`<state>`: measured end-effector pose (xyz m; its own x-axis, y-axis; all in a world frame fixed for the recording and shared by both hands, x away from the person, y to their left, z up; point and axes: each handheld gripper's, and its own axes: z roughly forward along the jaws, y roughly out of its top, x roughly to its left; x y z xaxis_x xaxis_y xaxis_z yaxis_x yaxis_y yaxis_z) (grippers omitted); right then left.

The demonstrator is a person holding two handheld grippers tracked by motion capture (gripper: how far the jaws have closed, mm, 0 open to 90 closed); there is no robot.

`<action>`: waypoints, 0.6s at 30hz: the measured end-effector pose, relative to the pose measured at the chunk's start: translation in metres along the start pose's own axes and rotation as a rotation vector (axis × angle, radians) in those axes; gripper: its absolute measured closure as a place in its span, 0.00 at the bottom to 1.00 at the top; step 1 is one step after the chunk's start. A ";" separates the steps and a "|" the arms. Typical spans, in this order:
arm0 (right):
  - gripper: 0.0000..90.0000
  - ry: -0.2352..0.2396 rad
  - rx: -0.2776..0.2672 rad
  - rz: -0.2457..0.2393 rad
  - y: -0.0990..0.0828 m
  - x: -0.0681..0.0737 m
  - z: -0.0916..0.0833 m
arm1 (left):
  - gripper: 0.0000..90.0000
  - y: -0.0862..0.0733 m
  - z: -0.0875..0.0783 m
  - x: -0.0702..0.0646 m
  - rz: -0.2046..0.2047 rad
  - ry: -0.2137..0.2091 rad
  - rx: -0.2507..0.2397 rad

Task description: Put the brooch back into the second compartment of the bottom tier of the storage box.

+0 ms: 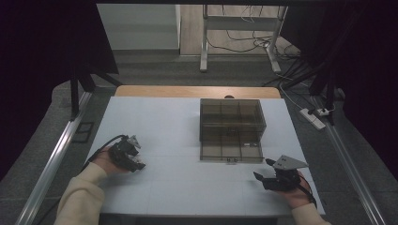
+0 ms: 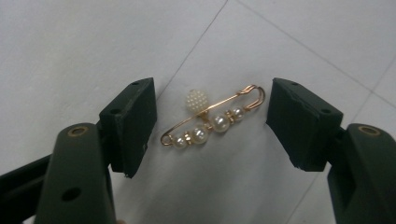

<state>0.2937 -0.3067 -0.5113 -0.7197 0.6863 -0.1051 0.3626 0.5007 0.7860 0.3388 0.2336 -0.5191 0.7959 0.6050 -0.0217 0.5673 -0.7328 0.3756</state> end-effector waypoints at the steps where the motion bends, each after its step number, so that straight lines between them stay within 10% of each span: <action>1: 0.31 0.001 0.000 0.001 0.000 0.000 0.000 | 0.35 0.000 0.000 0.000 0.001 -0.002 -0.001; 18: 0.31 -0.003 0.008 -0.009 0.000 0.001 0.001 | 0.68 0.000 -0.002 -0.003 -0.019 -0.012 0.021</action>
<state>0.2936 -0.3058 -0.5121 -0.7213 0.6832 -0.1136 0.3612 0.5111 0.7799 0.3361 0.2330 -0.5168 0.7875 0.6150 -0.0401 0.5865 -0.7279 0.3552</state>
